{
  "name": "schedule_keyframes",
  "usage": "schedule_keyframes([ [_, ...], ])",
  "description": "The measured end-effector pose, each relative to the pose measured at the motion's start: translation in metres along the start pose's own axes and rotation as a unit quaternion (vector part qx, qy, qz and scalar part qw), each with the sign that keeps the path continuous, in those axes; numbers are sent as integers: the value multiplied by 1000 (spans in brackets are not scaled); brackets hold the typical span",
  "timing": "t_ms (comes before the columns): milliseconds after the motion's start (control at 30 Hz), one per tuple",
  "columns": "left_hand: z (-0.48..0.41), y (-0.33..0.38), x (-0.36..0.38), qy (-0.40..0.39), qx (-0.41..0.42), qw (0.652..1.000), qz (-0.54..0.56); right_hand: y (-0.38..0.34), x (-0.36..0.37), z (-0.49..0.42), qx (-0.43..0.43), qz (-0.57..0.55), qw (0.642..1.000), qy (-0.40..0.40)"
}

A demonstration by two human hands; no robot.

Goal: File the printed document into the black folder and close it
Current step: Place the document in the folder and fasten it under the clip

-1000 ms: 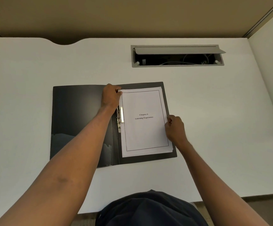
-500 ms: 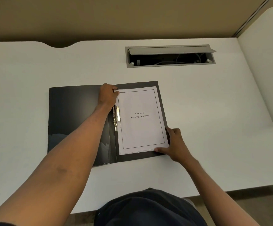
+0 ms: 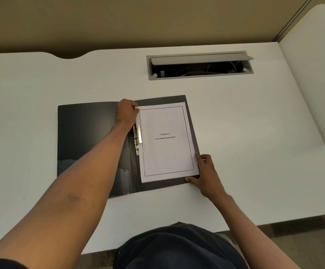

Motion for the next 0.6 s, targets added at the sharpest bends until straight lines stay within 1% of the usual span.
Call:
schedule_keyframes([
  [400,0,-1,-1,-13,-3,1000,-17,-1,1,-5,-2,-2,1000,-11],
  [600,0,-5,-4,-1,-11,1000,-25,-2,-4,-11,-7,-4,1000,-24],
])
Point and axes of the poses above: each hand's wrist, its own z-axis away from the middle knuckle, its own x-axis out of the palm, y = z × x, the point moved 10 cm from there along -z, towards the middle knuckle, and after that the axes turned 8 degrees about -y, right-handed, at the moved point
